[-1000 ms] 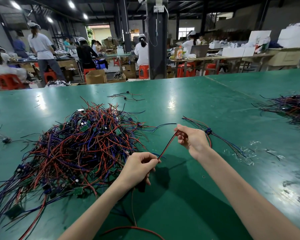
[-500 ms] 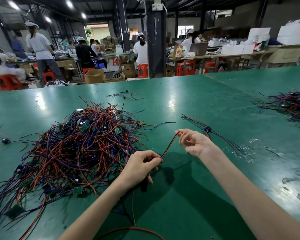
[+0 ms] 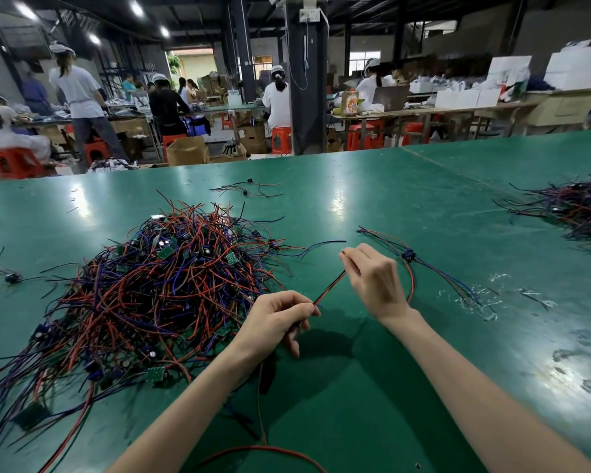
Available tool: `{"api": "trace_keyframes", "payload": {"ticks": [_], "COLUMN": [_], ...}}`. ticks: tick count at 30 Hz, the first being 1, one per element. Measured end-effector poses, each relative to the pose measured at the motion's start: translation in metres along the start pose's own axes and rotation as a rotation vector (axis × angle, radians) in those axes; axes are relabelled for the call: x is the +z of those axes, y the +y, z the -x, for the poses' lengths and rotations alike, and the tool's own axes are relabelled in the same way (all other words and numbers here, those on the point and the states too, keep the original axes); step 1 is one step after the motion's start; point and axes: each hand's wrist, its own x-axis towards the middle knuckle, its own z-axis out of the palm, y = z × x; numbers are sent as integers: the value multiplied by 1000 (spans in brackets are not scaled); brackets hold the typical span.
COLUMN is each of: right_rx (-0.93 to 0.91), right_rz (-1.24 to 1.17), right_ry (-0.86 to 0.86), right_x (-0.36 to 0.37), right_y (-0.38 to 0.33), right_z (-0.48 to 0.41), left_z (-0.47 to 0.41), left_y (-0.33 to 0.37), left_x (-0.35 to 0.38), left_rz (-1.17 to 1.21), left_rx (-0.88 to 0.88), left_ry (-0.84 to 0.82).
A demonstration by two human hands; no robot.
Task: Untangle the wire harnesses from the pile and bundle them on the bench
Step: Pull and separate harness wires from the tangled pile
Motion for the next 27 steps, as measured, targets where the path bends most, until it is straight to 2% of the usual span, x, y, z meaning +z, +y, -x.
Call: {"api": "trace_keyframes", "payload": {"ticks": [2,4,6,8,10,12,14,16,21,27], "right_rx": [-48,85,400,834,1186,1414,1550,1591,1430,1456], "right_rz": [38,-33,-217,-600,-983,-1227,-1413,-1470,-1178,-1186], "right_ry": [-5,8,-29,-82,-66,-105,-165,-187,-144,-152], "right_x": [3,4,2,-2,-8,-14,-18,-19,-15,-15], "right_y": [1,1,-1,-4,-3,-1,1,1,-1,-1], "right_z": [2,0,-4,-12,-19,-24,-25,-25,-24,-23], "left_z": [-1,-1,-1,-1,-2,-3,-3,-2,-3,-4], "left_y": [0,-1,-1,-2,-3,-3,-3,-3,-2,-4], "left_x": [0,0,-2,-4,-5,-4,-3,-4,-5,-4], "left_rz": [4,-1,-13,-29,-40,-45,-45,-45,-62,-56], "left_rx": [-2,-8,-12,-19,-27,-38,-44,-46,-49,-61], "left_ry": [2,4,9,22,31,30,28,24,28,20]}}
